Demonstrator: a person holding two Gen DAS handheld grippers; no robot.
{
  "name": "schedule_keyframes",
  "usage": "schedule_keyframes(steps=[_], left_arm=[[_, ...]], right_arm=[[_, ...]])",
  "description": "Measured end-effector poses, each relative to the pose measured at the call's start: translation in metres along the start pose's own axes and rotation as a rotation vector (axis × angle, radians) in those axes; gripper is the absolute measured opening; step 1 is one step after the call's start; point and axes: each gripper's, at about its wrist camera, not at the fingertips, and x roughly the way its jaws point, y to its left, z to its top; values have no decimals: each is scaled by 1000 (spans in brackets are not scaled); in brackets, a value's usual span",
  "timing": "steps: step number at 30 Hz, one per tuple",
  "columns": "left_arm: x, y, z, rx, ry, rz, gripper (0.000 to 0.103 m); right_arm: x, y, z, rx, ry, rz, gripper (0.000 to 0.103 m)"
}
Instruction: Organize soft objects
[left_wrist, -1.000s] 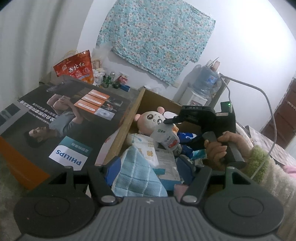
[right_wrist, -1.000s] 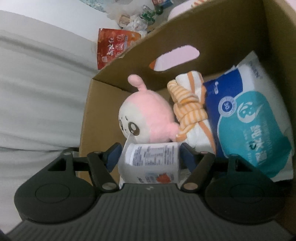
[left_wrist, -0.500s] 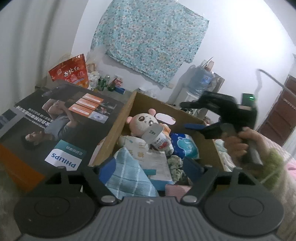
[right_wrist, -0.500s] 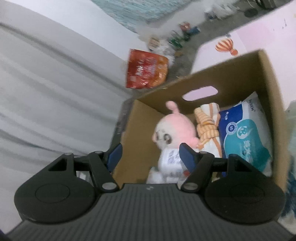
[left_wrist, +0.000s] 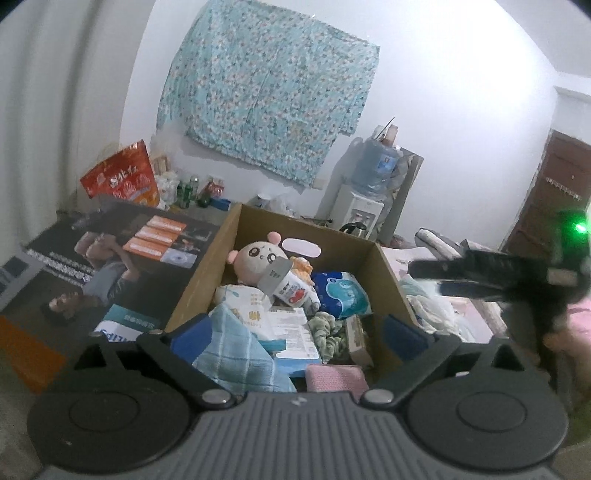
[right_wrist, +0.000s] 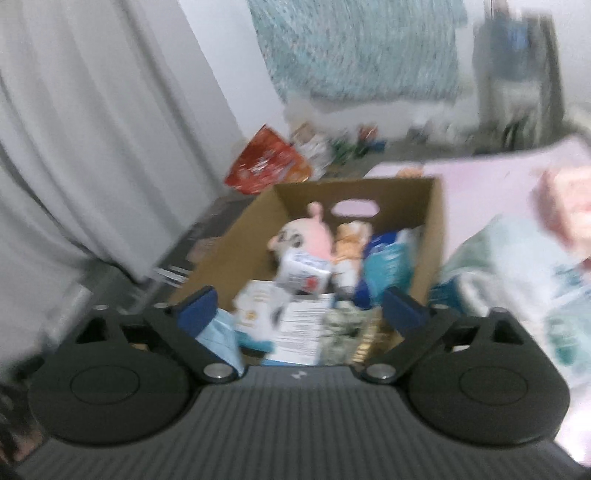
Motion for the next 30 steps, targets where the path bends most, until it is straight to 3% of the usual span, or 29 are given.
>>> schedule_keyframes(steps=[8,13,18,23,30], left_arm=[[-9,-28,-6,92,12,91,103],[-14,-37,-11,77,18,113,103],[-17,-46,-15,91,29,135,103],[-20,-58,-18,111,17,158,103],[-11,-69,-24,129,43,207,103]], right_arm=[[-40,22,-46,-154,-81,-328,102],[-57,25,-67,-148,-94,-415,102],[-76,34,-82,-178,-162,-520,102],[-93,43,-88,-224,-191,-557,102],[-103,47,-104,-110,-151,-498,102]])
